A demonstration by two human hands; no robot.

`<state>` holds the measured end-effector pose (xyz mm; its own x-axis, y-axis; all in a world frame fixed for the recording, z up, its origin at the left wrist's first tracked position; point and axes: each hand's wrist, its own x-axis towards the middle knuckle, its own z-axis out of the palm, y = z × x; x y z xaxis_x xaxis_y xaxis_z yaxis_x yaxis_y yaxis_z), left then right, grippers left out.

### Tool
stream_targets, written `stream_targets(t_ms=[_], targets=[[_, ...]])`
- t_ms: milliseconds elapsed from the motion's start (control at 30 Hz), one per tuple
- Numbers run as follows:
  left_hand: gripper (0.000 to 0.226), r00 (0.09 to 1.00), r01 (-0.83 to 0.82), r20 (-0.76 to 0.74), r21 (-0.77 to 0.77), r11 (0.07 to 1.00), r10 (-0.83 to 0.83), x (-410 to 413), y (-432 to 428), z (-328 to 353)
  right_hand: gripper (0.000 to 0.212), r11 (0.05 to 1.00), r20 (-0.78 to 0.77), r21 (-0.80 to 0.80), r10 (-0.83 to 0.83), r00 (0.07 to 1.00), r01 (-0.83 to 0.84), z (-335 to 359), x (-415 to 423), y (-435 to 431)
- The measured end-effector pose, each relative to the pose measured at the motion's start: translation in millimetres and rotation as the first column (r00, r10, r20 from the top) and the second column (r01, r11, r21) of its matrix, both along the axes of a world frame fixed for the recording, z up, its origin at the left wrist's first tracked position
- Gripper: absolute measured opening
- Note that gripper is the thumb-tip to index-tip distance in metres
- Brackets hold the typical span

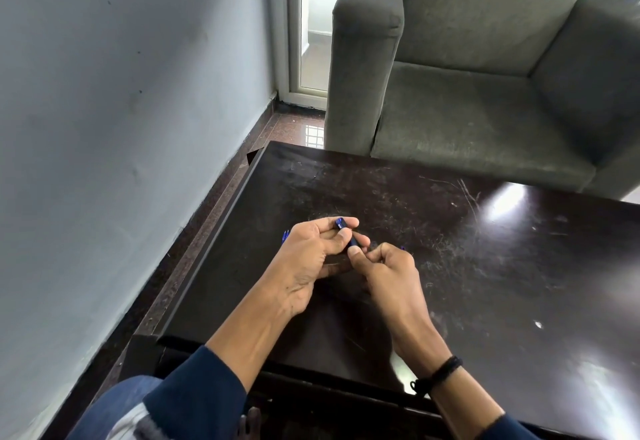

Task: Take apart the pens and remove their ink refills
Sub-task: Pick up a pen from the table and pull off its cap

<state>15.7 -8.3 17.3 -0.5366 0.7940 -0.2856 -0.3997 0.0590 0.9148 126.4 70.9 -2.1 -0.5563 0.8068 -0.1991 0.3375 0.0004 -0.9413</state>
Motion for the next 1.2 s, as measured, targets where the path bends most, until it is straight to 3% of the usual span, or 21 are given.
stream_targets(t_ms=[400,633,733,800,867,967,1067,1200], targets=[[0.022,0.995,-0.098,0.02,-0.01,0.995,0.098,-2.7,1.3,-2.0,0.02,0.983,-0.031,-0.12,0.135,0.99,-0.138,5.8,1.9,-1.0],[0.023,0.973,-0.23,0.007,-0.041,0.972,0.23,-14.3,-1.6,-2.7,0.018,0.981,0.082,-0.13,0.156,0.984,-0.144,5.0,6.4,10.0],[0.021,0.961,-0.274,-0.058,-0.086,0.958,0.27,-15.4,-1.4,0.0,0.021,0.99,0.121,-0.085,0.118,0.986,-0.108,3.3,9.4,16.3],[0.022,0.947,-0.295,-0.18,-0.153,0.943,0.267,-18.0,-1.2,-3.8,0.019,0.998,0.092,-0.048,0.051,0.994,-0.047,3.8,10.9,18.8],[0.029,0.89,-0.282,-0.434,-0.281,0.917,0.14,-21.3,-2.3,-7.6,0.019,0.999,0.046,-0.032,-0.011,0.999,0.012,5.5,11.0,20.8],[0.036,0.665,-0.239,-0.689,-0.561,0.793,-0.287,-15.0,-5.0,-5.7,0.02,0.995,-0.016,-0.084,-0.052,0.999,0.05,7.1,9.2,22.9],[0.036,0.477,-0.225,-0.714,-0.662,0.715,-0.512,-3.2,-5.1,-8.1,0.019,0.994,-0.016,-0.099,-0.056,0.998,0.054,6.6,5.5,20.5],[0.036,0.403,-0.199,-0.705,-0.689,0.697,-0.583,1.8,-4.2,-12.4,0.018,0.992,-0.015,-0.118,-0.05,0.999,0.048,4.6,5.5,18.3]])
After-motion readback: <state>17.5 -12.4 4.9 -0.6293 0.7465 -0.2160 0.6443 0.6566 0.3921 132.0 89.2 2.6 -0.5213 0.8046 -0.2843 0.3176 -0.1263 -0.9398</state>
